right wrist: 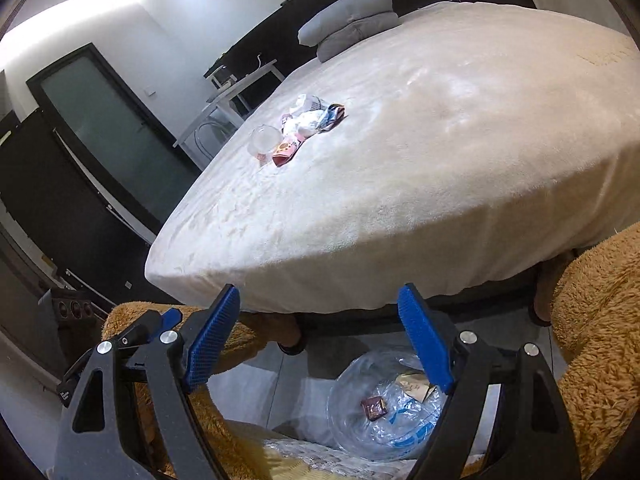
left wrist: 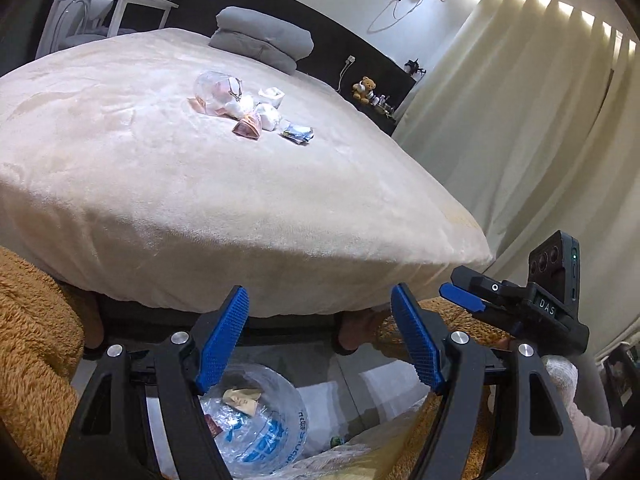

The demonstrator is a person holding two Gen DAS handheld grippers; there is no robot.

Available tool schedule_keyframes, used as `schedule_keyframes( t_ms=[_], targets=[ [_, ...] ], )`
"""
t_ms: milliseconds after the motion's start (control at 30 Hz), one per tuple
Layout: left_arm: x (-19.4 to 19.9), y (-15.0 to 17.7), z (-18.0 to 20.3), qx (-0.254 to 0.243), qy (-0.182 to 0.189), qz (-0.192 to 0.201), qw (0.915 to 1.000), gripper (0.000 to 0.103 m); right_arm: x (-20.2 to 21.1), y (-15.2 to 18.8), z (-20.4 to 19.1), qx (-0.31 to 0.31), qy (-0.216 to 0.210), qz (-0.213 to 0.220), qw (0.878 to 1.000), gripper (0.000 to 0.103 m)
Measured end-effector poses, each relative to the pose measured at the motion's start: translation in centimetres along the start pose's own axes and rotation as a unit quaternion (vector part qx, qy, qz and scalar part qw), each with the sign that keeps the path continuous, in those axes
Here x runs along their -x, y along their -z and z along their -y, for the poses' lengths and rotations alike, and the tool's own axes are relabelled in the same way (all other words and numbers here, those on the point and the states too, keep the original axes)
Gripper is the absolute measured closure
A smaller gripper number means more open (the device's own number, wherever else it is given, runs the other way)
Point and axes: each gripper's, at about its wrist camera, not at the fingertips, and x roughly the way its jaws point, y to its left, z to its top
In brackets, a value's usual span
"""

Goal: Collect trash
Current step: 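Move both open tools back up to the trash pile on the bed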

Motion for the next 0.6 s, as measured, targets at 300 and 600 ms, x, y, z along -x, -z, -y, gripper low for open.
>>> schedule_keyframes(
  t_ms=[300, 600],
  targets=[
    [-2.4, -4.2, -0.8, 0.015, 0.003, -0.017, 0.9997, 0.031, -1.9, -5.8, -1.5, 0.100, 0.026, -0.012, 0.995, 0.023],
    [-7.4, -12.7, -2.6, -0.011, -0.058, -0.054, 0.9968, 0.031, -8.4, -15.8, -0.8, 0.135, 0.030, -0.028, 0.990, 0.023]
  ],
)
